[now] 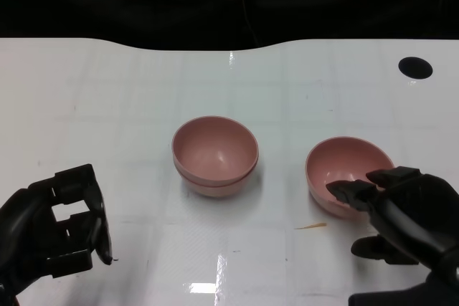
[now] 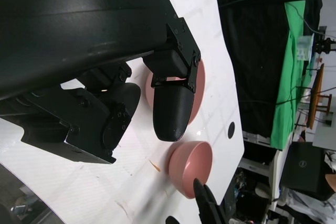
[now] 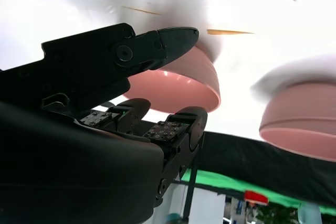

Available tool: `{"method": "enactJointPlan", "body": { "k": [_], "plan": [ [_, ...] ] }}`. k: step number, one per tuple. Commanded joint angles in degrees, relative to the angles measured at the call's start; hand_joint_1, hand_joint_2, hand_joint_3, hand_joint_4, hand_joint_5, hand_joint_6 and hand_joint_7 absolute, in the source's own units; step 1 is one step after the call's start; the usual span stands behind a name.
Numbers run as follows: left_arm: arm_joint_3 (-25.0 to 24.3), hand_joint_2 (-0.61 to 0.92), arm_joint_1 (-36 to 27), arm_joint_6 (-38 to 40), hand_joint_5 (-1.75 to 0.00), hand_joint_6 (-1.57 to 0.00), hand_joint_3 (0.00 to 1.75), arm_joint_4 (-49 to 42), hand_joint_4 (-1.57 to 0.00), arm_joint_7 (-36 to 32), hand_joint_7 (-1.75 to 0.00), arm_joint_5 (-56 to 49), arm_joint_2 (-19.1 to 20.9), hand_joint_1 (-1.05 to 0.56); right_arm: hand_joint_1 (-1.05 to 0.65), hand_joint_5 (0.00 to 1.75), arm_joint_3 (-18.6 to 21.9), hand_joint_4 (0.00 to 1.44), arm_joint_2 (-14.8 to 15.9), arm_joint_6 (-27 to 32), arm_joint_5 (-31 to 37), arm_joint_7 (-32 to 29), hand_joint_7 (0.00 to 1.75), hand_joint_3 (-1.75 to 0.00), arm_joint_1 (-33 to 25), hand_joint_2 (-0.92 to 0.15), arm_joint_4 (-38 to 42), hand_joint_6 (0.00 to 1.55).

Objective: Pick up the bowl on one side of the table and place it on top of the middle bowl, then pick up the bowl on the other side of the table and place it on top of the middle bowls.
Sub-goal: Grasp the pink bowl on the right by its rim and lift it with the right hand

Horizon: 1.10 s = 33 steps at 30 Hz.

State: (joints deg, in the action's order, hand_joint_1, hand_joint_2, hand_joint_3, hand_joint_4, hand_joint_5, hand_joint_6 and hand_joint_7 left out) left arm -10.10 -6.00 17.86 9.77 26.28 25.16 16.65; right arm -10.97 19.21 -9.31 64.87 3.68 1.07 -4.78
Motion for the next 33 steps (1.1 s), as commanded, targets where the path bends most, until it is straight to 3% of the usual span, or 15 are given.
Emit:
{"method": "enactJointPlan", "body": {
  "k": [1, 10, 17, 24, 33],
  "plan": [
    [-0.35, 0.69, 0.10, 0.17, -1.75, -0.74, 1.33, -0.09, -0.94, -0.23, -1.75, -0.06, 0.17, 0.19, -0.78, 0.01, -1.53, 0.52, 2.15, 1.08, -0.94, -0.05, 0.01, -0.07, 2.91, -0.92, 2.96, 0.51],
    [-0.27, 0.70, -0.14, 0.67, -1.75, -0.72, 1.34, 0.68, -0.91, -1.44, -1.75, -0.93, -0.29, 0.20, -0.75, 0.02, -5.19, 0.55, 3.84, 1.58, -3.28, -1.80, 0.01, -0.08, 9.84, -0.92, 11.03, 0.52],
    [-0.22, 0.73, -0.39, 0.12, -1.75, -0.71, 1.30, 0.98, -0.89, -2.31, -1.75, -1.69, -0.68, 0.20, -0.74, 0.02, -8.91, 0.58, 3.51, 2.46, -4.03, -4.38, 0.01, -0.13, 14.37, -0.92, 19.53, 0.53],
    [-0.28, 0.73, -0.82, 0.53, -1.75, -0.70, 1.26, 2.04, -0.88, -4.94, -1.75, -2.86, -1.50, 0.19, -0.72, 0.03, -13.11, 0.61, 0.42, 2.31, -5.59, -14.14, 0.02, -0.13, 18.05, -0.92, 33.12, 0.57],
    [0.06, 0.74, -1.10, 0.38, -1.75, -0.69, 1.24, 2.83, -0.85, -6.50, -1.75, -4.42, -1.86, 0.19, -0.67, 0.03, -17.32, 0.64, -1.02, 1.39, -7.63, -22.38, 0.02, -0.14, 21.25, -0.92, 42.33, 0.60]
  ]
}}
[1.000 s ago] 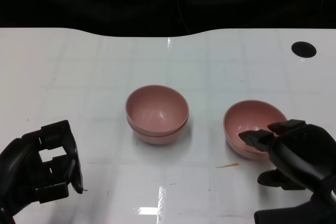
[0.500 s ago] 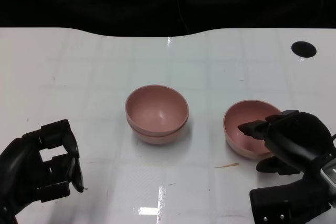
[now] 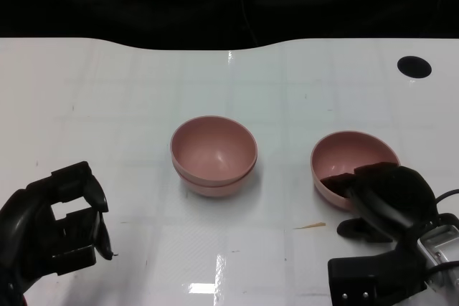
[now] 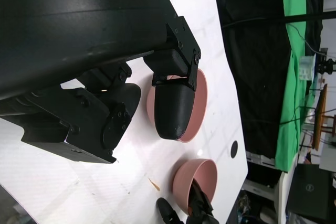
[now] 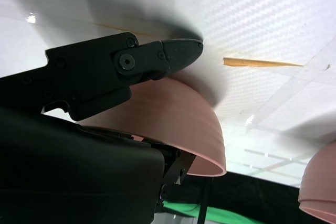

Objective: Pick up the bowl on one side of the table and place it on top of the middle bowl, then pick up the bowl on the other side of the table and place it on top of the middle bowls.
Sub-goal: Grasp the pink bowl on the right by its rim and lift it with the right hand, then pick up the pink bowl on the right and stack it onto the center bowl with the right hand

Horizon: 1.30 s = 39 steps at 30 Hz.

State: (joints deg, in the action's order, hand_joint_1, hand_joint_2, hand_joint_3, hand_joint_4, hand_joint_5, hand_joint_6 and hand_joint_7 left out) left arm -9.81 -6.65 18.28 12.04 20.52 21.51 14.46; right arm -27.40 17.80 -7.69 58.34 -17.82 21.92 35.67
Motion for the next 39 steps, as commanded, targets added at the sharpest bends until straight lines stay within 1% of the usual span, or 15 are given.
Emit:
{"method": "enactJointPlan", "body": {
  "k": [1, 4, 5, 6, 7, 9, 10, 11, 14, 18, 22, 26, 31, 34, 39],
  "plan": [
    [-0.26, 0.74, -0.49, 0.31, -1.75, -0.69, 1.23, 0.80, -0.85, -1.17, -1.75, -0.84, 0.14, 0.19, -0.66, 0.03, -1.52, 0.64, 0.09, -0.48, -1.14, -1.66, 0.02, -0.14, 0.99, -0.92, 3.31, 0.60],
    [-0.32, 0.74, -0.55, 0.79, -1.75, -0.69, 1.22, 1.20, -0.85, -1.79, -1.75, -1.03, -0.20, 0.19, -0.62, 0.03, -3.02, 0.66, -0.39, -1.05, -1.58, -3.58, 0.02, -0.15, 2.30, -0.92, 6.32, 0.61],
    [-0.18, 0.75, -0.65, 0.45, -1.75, -0.69, 1.22, 1.35, -0.85, -2.02, -1.75, -1.42, -0.38, 0.19, -0.61, 0.03, -3.71, 0.67, -1.20, -3.52, -1.58, -8.55, 0.02, -0.15, 3.75, -0.92, 10.00, 0.62],
    [-0.05, 0.75, -0.71, 0.05, -1.75, -0.69, 1.21, 1.36, -0.84, -2.11, -1.75, -1.75, -0.53, 0.19, -0.40, 0.48, -4.26, 0.84, -1.84, -5.99, -1.72, -12.86, 0.11, -0.12, 5.07, -0.92, 13.27, 0.88],
    [0.06, 0.75, -0.74, -0.10, -1.75, -0.69, 1.21, 1.43, -0.84, -2.27, -1.75, -1.98, -0.63, 0.19, -0.34, 0.89, -4.74, 0.79, -2.30, -8.46, -1.92, -16.55, 0.12, -0.10, 6.32, -0.92, 16.11, 1.00],
    [0.18, 0.74, -0.81, -0.07, -1.75, -0.69, 1.20, 1.61, -0.84, -2.63, -1.75, -2.28, -0.82, 0.19, -0.30, 1.46, -5.44, 0.66, -2.82, -11.69, -2.65, -20.44, 0.18, -0.09, 8.31, -0.92, 19.87, 1.12],
    [0.23, 0.75, -0.81, -0.12, -1.75, -0.69, 1.20, 1.60, -0.84, -2.71, -1.75, -2.43, -0.85, 0.19, -0.29, 1.60, -5.71, 0.62, -2.98, -12.82, -2.94, -21.64, 0.55, -0.10, 9.07, -0.92, 21.23, 0.99],
    [0.24, 0.75, -0.81, -0.19, -1.75, -0.69, 1.19, 1.58, -0.83, -2.71, -1.75, -2.55, -0.88, 0.19, -0.28, 1.69, -5.97, 0.60, -3.13, -13.59, -3.14, -22.54, 1.03, -0.12, 9.65, -0.92, 22.36, 0.77],
    [0.37, 0.74, -0.71, -0.15, -1.75, -0.68, 1.19, 1.59, -0.83, -2.99, -1.75, -3.23, -0.89, 0.19, -0.27, 1.74, -6.65, 0.61, -3.17, -15.36, -3.91, -23.33, 1.46, -0.14, 10.90, -0.92, 24.25, 0.58],
    [0.16, 0.74, -0.41, -0.54, -1.75, -0.68, 1.19, 0.66, -0.82, -3.03, -1.75, -3.38, -1.31, 0.19, -0.24, 1.75, -6.85, 0.67, -2.71, -17.76, -5.56, -22.48, 1.71, -0.14, 11.52, -0.92, 24.89, 0.52],
    [0.10, 0.75, -0.31, -1.14, -1.75, -0.68, 1.19, 0.12, -0.82, -2.67, -1.75, -3.37, -1.39, 0.19, -0.23, 1.75, -7.15, 0.70, -2.46, -18.22, -6.04, -22.45, 1.74, -0.13, 11.63, -0.92, 24.75, 0.52],
    [0.41, 0.75, -0.09, -1.70, -1.75, -0.68, 1.18, -0.48, -0.83, -2.93, -1.75, -3.90, -1.63, 0.20, -0.20, 1.75, -6.52, 0.73, 0.46, -20.21, -6.84, -19.49, 1.75, -0.11, 11.29, -0.91, 18.35, 0.52],
    [0.67, 0.75, 0.19, -2.42, -1.75, -0.68, 1.19, -1.16, -0.83, -2.67, -1.75, -4.05, -1.76, 0.20, -0.22, 1.75, -4.97, 0.72, 2.98, -19.92, -8.67, -12.69, 1.74, -0.14, 10.61, -0.92, 11.47, 0.49],
    [0.81, 0.75, 0.31, -2.58, -1.75, -0.68, 1.19, -1.30, -0.83, -2.84, -1.75, -4.13, -1.98, 0.19, -0.24, 1.75, -3.51, 0.72, 4.74, -19.19, -10.58, -6.72, 1.65, -0.15, 10.17, -0.92, 5.90, 0.53],
    [0.87, 0.74, 0.38, -2.85, -1.75, -0.68, 1.20, -1.48, -0.83, -3.02, -1.75, -4.39, -2.23, 0.20, -0.25, 1.75, -1.93, 0.76, 6.30, -18.14, -11.99, -0.76, 1.73, -0.16, 9.40, -0.92, -0.21, 0.52]
  ]
}}
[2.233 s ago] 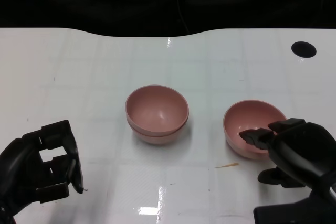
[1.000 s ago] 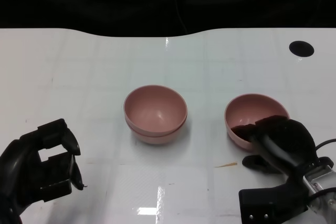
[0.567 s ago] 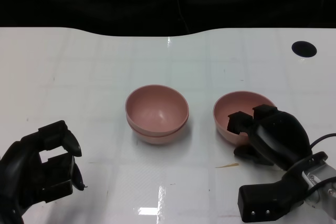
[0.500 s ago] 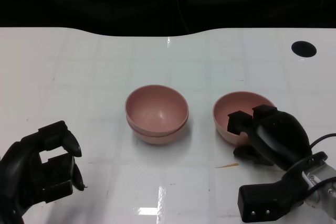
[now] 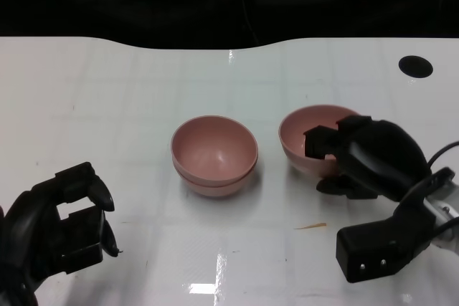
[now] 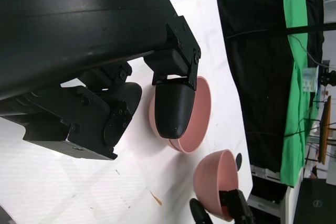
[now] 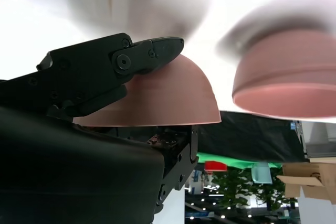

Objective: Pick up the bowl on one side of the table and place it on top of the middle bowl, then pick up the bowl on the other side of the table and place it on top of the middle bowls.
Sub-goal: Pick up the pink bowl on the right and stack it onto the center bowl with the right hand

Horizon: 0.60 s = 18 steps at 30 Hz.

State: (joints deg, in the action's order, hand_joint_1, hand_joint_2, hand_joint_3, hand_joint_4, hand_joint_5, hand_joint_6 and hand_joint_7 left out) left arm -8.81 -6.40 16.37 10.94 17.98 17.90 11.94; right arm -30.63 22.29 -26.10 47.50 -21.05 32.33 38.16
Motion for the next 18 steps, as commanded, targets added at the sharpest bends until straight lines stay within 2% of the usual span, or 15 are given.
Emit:
{"method": "enactJointPlan", "body": {
  "k": [1, 5, 10, 13, 18],
  "plan": [
    [-0.12, 0.74, 0.13, -1.04, -1.75, -0.68, 1.20, -0.42, -0.83, -0.46, -1.75, -0.86, 0.26, 0.20, -0.25, 1.75, 1.56, 0.76, 2.01, 0.31, -1.29, 3.25, 1.74, -0.16, -1.09, -0.92, -3.55, 0.52],
    [-0.15, 0.75, 0.20, -1.28, -1.75, -0.68, 1.19, -0.65, -0.83, -0.11, -1.75, -0.72, 0.22, 0.19, -0.27, 1.75, 3.19, 0.77, 3.11, -0.43, -2.70, 7.03, 1.71, -0.19, -0.95, -0.92, -7.75, 0.53],
    [-0.15, 0.75, 0.18, -1.29, -1.75, -0.69, 1.18, -0.64, -0.84, -0.23, -1.75, -0.83, 0.17, 0.19, -0.27, 1.75, 4.15, 0.77, 3.13, -0.01, -2.88, 8.72, 1.70, -0.19, -1.53, -0.92, -9.62, 0.54],
    [0.14, 0.74, 0.36, -1.74, -1.75, -0.69, 1.18, -0.91, -0.84, -0.33, -1.75, -1.41, 0.07, 0.19, -0.31, 1.75, 4.99, 0.80, 2.94, -1.03, -3.37, 11.89, 1.72, -0.28, 2.39, -0.92, -14.03, 0.58],
    [0.37, 0.74, 0.45, -1.96, -1.75, -0.69, 1.18, -1.15, -0.84, -0.51, -1.75, -1.77, -0.05, 0.20, -0.27, 1.75, 5.14, 0.82, 1.60, -1.11, -2.96, 13.30, 1.75, -0.25, 4.66, -0.90, -15.36, 0.60]
  ]
}}
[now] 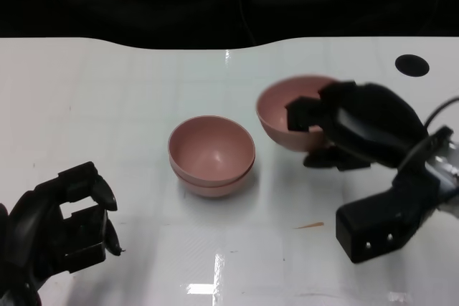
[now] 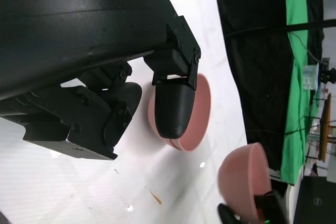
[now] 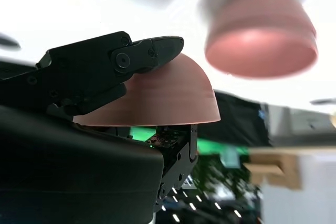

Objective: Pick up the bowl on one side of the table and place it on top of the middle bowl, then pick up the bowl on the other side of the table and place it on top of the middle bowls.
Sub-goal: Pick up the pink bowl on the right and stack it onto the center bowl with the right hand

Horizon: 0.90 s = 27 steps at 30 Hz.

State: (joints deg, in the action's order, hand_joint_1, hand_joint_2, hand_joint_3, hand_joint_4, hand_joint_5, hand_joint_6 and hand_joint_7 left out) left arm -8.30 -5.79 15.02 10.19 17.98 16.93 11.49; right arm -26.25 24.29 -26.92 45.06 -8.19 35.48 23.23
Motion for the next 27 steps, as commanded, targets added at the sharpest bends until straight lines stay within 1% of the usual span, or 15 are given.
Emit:
{"method": "enactJointPlan", "body": {
  "k": [1, 2, 4, 7, 12, 14, 16, 19, 20, 22, 23, 24, 25, 27],
  "plan": [
    [-0.12, 0.74, -0.16, -0.53, -1.75, -0.69, 1.18, -0.33, -0.84, -0.61, -1.75, -0.85, 0.36, 0.20, -0.27, 1.75, 0.67, 0.83, -0.52, -0.38, -0.36, 0.38, 1.75, -0.24, 1.78, -0.89, -0.38, 0.60],
    [-0.11, 0.74, -0.17, -0.51, -1.75, -0.69, 1.18, -0.31, -0.84, -0.60, -1.75, -0.85, 0.32, 0.20, -0.26, 1.75, 0.53, 0.83, -0.76, -0.34, -0.39, 0.88, 1.75, -0.24, 2.22, -0.89, -0.48, 0.60],
    [-0.11, 0.74, -0.13, -0.77, -1.75, -0.69, 1.18, -0.56, -0.84, -0.39, -1.75, -0.89, 0.32, 0.20, -0.27, 1.75, 0.44, 0.83, -1.42, -0.34, -0.76, 1.95, 1.62, -0.20, 2.88, -0.90, -0.79, 0.66],
    [-0.15, 0.74, -0.10, -1.25, -1.75, -0.68, 1.19, -1.04, -0.83, -0.12, -1.75, -1.08, 0.27, 0.20, -0.27, 1.75, 0.26, 0.82, -2.65, -0.24, -0.48, 3.07, 1.52, -0.18, 3.71, -0.89, -1.52, 0.71],
    [0.09, 0.73, -0.22, -2.44, -1.75, -0.69, 1.20, -1.40, -0.83, -0.23, -1.75, -1.48, 0.07, 0.20, -0.27, 1.75, -0.61, 0.80, -4.30, 0.25, 0.62, 4.70, 1.49, -0.18, 5.09, -0.89, -2.18, 0.70],
    [0.22, 0.73, -0.30, -1.83, -1.75, -0.69, 1.20, -1.03, -0.82, -0.34, -1.75, -1.27, 0.02, 0.20, -0.28, 1.75, -1.22, 0.80, -5.06, 0.21, 1.00, 5.10, 1.55, -0.17, 5.61, -0.87, -2.23, 0.68],
    [0.29, 0.73, -0.36, -1.56, -1.75, -0.68, 1.20, -0.82, -0.82, -0.40, -1.75, -1.06, -0.15, 0.20, -0.28, 1.75, -1.58, 0.80, -5.70, -0.20, 0.66, 5.71, 1.56, -0.16, 5.88, -0.88, -1.96, 0.67],
    [0.46, 0.73, -0.48, -2.28, -1.75, -0.68, 1.21, -1.04, -0.82, -0.24, -1.75, -1.18, -0.38, 0.20, -0.28, 1.75, -2.06, 0.81, -6.71, -0.16, 0.27, 7.26, 1.48, -0.15, 5.90, -0.91, -1.93, 0.70],
    [0.54, 0.72, -0.51, -2.66, -1.75, -0.68, 1.21, -1.16, -0.83, -0.06, -1.75, -1.20, -0.43, 0.20, -0.27, 1.75, -2.37, 0.82, -7.11, -0.39, 0.32, 7.41, 1.57, -0.13, 5.89, -0.90, -1.67, 0.67],
    [0.68, 0.71, -0.56, -2.91, -1.75, -0.68, 1.21, -1.15, -0.83, -0.12, -1.75, -1.38, -0.54, 0.19, -0.26, 1.75, -2.85, 0.82, -7.68, -0.93, 0.46, 7.09, 1.61, -0.12, 5.84, -0.90, -1.00, 0.65],
    [0.76, 0.71, -0.58, -3.04, -1.75, -0.68, 1.21, -1.20, -0.83, -0.26, -1.75, -1.53, -0.60, 0.19, -0.26, 1.75, -3.23, 0.82, -7.97, -1.11, 0.88, 6.58, 1.58, -0.11, 5.84, -0.89, -0.60, 0.65],
    [0.81, 0.70, -0.61, -3.31, -1.75, -0.69, 1.22, -1.30, -0.83, -0.27, -1.75, -1.63, -0.66, 0.19, -0.27, 1.75, -3.56, 0.82, -8.33, -1.25, 1.32, 5.97, 1.50, -0.11, 5.82, -0.90, -0.16, 0.68],
    [0.84, 0.70, -0.65, -3.45, -1.75, -0.69, 1.22, -1.31, -0.83, -0.29, -1.75, -1.71, -0.72, 0.19, -0.27, 1.75, -3.85, 0.82, -8.68, -1.40, 1.70, 5.38, 1.46, -0.10, 5.84, -0.90, 0.36, 0.71],
    [0.91, 0.68, -0.75, -3.80, -1.75, -0.70, 1.24, -1.25, -0.84, -0.29, -1.75, -1.83, -0.83, 0.19, -0.27, 1.75, -4.29, 0.82, -9.45, -2.02, 2.03, 4.13, 1.46, -0.11, 5.97, -0.91, 1.84, 0.70]
  ]
}}
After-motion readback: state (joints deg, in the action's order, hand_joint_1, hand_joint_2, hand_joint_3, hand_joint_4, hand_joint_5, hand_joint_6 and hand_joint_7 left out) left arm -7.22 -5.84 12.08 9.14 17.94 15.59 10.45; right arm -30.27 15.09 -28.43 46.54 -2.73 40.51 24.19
